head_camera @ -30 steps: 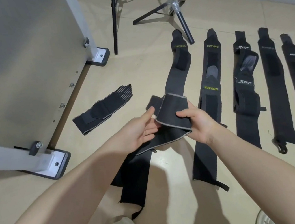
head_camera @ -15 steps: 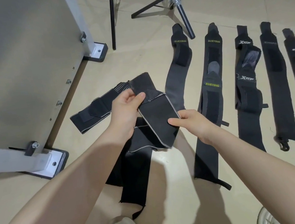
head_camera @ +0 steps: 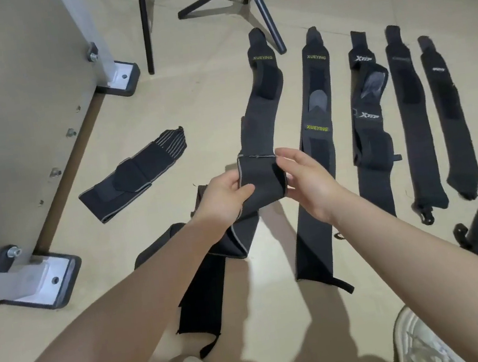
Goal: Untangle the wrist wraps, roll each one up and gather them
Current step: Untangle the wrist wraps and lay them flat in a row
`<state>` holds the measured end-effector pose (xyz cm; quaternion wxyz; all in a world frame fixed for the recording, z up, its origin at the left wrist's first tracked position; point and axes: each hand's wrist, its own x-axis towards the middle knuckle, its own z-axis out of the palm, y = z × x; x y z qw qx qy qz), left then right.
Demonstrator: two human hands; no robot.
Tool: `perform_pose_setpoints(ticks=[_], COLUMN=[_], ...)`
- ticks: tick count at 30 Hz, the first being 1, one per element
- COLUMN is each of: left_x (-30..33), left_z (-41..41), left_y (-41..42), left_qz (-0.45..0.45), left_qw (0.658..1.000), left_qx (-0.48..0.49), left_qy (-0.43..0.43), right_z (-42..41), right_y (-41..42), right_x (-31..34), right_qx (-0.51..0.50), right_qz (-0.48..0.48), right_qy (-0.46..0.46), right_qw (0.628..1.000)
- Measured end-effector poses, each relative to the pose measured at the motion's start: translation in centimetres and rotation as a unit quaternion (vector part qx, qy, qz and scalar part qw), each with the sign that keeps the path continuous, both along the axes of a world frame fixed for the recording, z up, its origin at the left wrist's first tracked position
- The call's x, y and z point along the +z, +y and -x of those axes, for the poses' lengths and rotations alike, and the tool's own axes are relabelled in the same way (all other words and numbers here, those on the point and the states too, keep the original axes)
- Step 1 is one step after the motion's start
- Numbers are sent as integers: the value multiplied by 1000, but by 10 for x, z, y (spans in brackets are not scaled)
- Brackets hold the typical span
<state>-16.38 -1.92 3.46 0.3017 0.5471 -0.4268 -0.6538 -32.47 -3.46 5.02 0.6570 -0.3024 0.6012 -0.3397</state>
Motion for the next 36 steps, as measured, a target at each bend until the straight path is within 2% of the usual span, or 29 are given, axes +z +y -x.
perform_pose_setpoints(ticks=[5, 10, 13, 14, 17, 23, 29, 36], left_x=[-3, -6, 7, 15, 43, 83, 84, 72], left_z=[22, 30, 53, 60, 92, 182, 258, 241], left_y=[5, 22, 36, 37, 38, 38, 52, 46], left_qz=[1, -36, -10, 2, -6, -34, -89, -116], left_qw=[995, 969, 956, 952, 951, 950, 953, 974], left_qx=[-88, -234, -274, -287, -310, -297, -270, -169], left_qy=[-53, -78, -108, -102, -14, 92, 107, 95], right_z=[26, 59, 88, 98, 130, 201, 263, 238], right_y=[0, 8, 16, 19, 27, 30, 32, 8], right_x=[1, -1, 1, 2, 9, 45, 53, 39], right_qx=[-27, -167, -206, -216, -230, -244, -270, -156], right_qz=[5, 2, 12, 14, 10, 31, 34, -1], right_qy=[12, -46, -29, -13, 36, 58, 54, 36], right_qw=[1000, 985, 978, 976, 972, 968, 961, 987])
